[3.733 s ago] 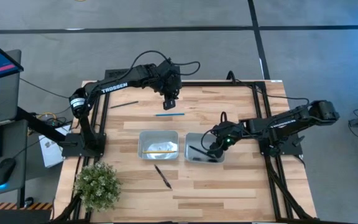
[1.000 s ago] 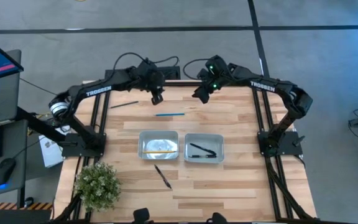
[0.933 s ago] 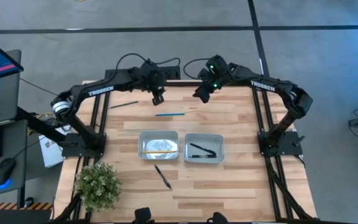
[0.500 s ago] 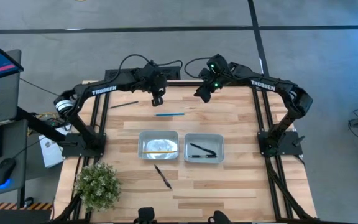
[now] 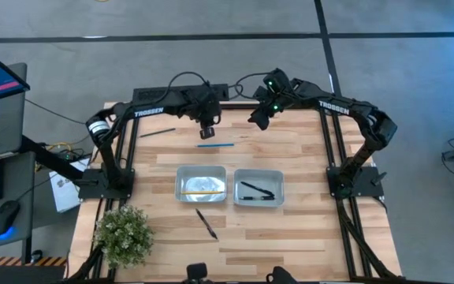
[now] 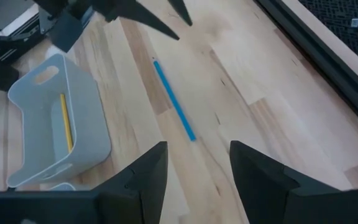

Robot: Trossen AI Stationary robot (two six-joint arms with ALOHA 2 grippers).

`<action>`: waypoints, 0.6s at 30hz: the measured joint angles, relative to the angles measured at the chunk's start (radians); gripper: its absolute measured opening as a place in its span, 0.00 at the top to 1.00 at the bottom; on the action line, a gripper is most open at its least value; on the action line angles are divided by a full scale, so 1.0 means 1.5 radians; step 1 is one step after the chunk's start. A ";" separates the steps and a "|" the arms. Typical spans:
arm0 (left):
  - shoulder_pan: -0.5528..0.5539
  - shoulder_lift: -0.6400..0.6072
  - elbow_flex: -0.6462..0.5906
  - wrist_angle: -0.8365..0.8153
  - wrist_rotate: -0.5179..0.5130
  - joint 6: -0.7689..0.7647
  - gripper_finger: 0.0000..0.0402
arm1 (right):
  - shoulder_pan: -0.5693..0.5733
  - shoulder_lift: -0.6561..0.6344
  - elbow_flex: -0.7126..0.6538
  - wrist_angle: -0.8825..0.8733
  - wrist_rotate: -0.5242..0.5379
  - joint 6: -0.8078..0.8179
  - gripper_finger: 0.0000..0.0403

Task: Sort pens & pencils
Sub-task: Put the blue pencil into the left gray bin

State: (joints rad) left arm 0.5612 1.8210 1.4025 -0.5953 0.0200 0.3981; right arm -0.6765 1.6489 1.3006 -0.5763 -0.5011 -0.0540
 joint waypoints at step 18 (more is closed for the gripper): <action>-0.016 -0.001 0.001 -0.011 0.026 -0.013 0.67 | 0.006 0.000 0.000 -0.001 0.000 0.000 0.51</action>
State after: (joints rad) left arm 0.5373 1.8191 1.4033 -0.6125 0.0596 0.3792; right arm -0.6682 1.6489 1.3006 -0.5778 -0.5007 -0.0536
